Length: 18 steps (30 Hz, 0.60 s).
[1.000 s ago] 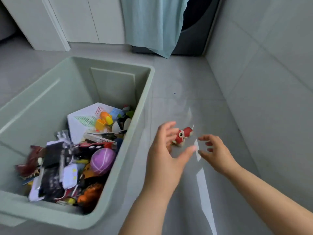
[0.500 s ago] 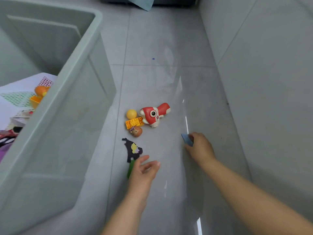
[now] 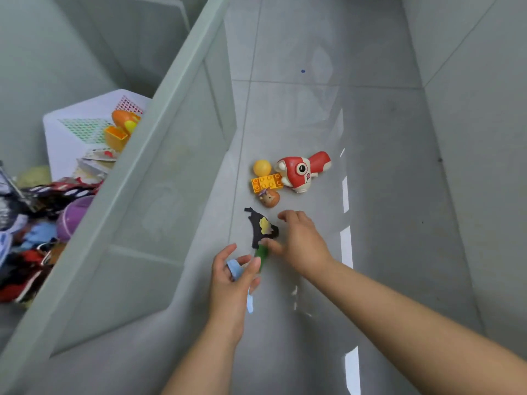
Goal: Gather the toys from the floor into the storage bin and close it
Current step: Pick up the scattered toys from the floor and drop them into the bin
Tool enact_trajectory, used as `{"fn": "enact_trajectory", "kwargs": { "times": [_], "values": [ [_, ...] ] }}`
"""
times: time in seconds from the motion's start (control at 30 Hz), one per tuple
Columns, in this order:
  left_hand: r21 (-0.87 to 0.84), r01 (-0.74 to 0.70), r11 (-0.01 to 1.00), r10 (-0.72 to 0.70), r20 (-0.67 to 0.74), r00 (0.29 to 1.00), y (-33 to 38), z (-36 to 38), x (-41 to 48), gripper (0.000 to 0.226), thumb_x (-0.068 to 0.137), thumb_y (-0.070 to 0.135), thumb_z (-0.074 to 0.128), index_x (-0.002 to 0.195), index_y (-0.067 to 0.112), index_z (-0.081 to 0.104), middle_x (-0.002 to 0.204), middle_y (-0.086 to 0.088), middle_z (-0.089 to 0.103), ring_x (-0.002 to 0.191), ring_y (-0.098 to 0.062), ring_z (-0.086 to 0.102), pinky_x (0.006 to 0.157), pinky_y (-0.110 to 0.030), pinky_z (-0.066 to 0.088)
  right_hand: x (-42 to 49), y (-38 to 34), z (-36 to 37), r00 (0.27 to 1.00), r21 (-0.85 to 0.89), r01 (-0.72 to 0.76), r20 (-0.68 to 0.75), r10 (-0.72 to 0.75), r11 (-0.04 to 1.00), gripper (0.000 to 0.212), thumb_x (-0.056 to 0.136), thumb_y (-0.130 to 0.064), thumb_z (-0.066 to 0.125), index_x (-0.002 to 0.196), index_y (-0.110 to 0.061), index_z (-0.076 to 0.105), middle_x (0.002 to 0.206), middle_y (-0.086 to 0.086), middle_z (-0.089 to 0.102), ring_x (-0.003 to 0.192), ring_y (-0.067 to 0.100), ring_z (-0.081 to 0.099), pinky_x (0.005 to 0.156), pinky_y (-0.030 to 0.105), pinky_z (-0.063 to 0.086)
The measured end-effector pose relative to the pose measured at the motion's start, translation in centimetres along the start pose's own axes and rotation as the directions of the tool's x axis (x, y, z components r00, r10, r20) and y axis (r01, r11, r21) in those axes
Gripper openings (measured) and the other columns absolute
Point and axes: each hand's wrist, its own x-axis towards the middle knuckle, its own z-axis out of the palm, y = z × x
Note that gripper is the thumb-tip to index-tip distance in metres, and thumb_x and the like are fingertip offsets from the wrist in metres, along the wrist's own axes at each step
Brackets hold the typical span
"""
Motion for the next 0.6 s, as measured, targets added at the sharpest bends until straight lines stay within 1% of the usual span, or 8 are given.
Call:
{"fn": "enact_trajectory", "kwargs": {
  "times": [0.07,0.13,0.23,0.37,0.43,0.5,0.53,0.6],
  "values": [
    [0.031,-0.018,0.999,0.018,-0.008,1.000,0.0,-0.9,0.0,0.043,0.080,0.007,0.068,0.111,0.031,0.050,0.106,-0.003,0.058,0.092,-0.018,0.063,0.078,-0.027,0.050,0.1,-1.1,1.9,0.996,-0.159,0.059,0.074,-0.048,0.985,0.081,0.074,-0.042,0.071,0.137,-0.012,0.029,0.134,0.007,0.039,0.122,0.026,0.037,0.096,0.035,0.039],
    [0.036,-0.033,0.999,0.034,-0.034,0.999,0.0,-1.6,-0.1,0.044,0.080,0.008,0.069,0.114,0.029,0.049,0.109,-0.002,0.057,0.092,-0.014,0.063,0.081,-0.027,0.049,-0.2,-1.6,3.4,0.994,-0.202,0.092,0.079,-0.078,0.975,0.081,0.075,-0.033,0.070,0.139,-0.011,0.025,0.136,0.009,0.038,0.122,0.029,0.036,0.098,0.035,0.036],
    [0.004,-0.005,1.000,0.005,-0.045,0.999,-0.2,-2.1,0.0,0.041,0.086,0.011,0.064,0.121,0.024,0.046,0.110,-0.002,0.056,0.095,-0.015,0.061,0.081,-0.027,0.050,-0.5,-1.3,4.0,0.999,-0.081,-0.004,0.040,0.007,0.997,0.073,0.079,-0.019,0.066,0.140,-0.012,0.025,0.135,0.011,0.036,0.121,0.031,0.034,0.100,0.032,0.033],
    [-0.097,0.131,0.987,-0.130,0.022,0.991,0.0,-2.3,0.2,0.030,0.093,0.026,0.054,0.121,0.021,0.046,0.110,0.000,0.055,0.099,-0.017,0.060,0.083,-0.033,0.050,-0.9,-0.3,3.3,1.000,-0.009,0.007,-0.020,-0.007,1.000,0.058,0.077,-0.023,0.066,0.129,-0.016,0.043,0.128,0.008,0.038,0.117,0.025,0.035,0.095,0.026,0.037],
    [-0.128,0.175,0.976,-0.164,0.091,0.982,0.0,-2.2,0.5,0.034,0.092,0.034,0.052,0.123,0.024,0.045,0.114,0.000,0.055,0.099,-0.018,0.060,0.090,-0.039,0.048,-1.9,-0.6,2.2,0.997,0.099,0.034,-0.069,-0.027,0.995,0.063,0.075,-0.026,0.070,0.131,-0.015,0.044,0.122,0.005,0.040,0.113,0.021,0.038,0.090,0.021,0.039],
    [-0.097,0.155,0.983,-0.142,0.131,0.981,0.0,-2.2,0.7,0.047,0.085,0.038,0.063,0.127,0.032,0.043,0.119,-0.001,0.057,0.101,-0.019,0.063,0.095,-0.041,0.047,-3.4,-1.1,1.6,0.993,0.193,0.117,0.001,-0.120,0.974,0.077,0.073,-0.027,0.075,0.139,-0.016,0.037,0.120,0.002,0.041,0.112,0.016,0.041,0.091,0.019,0.038],
    [-0.073,0.122,0.990,-0.111,0.146,0.983,-0.1,-2.1,0.8,0.056,0.080,0.035,0.069,0.128,0.035,0.042,0.120,-0.003,0.059,0.101,-0.019,0.064,0.092,-0.039,0.049,-4.4,-1.3,1.6,0.984,0.220,0.159,0.043,-0.173,0.962,0.082,0.072,-0.028,0.077,0.141,-0.018,0.034,0.121,0.000,0.042,0.112,0.014,0.043,0.093,0.020,0.038],
    [-0.044,0.046,0.998,-0.039,0.141,0.989,-0.2,-2.0,0.9,0.058,0.082,0.014,0.069,0.128,0.035,0.040,0.108,-0.004,0.066,0.091,-0.016,0.066,0.075,-0.027,0.054,-6.2,-1.3,2.0,0.979,0.221,0.193,0.025,-0.204,0.956,0.082,0.072,-0.031,0.077,0.141,-0.020,0.032,0.121,-0.006,0.042,0.112,0.010,0.044,0.095,0.019,0.037]
  ]
}}
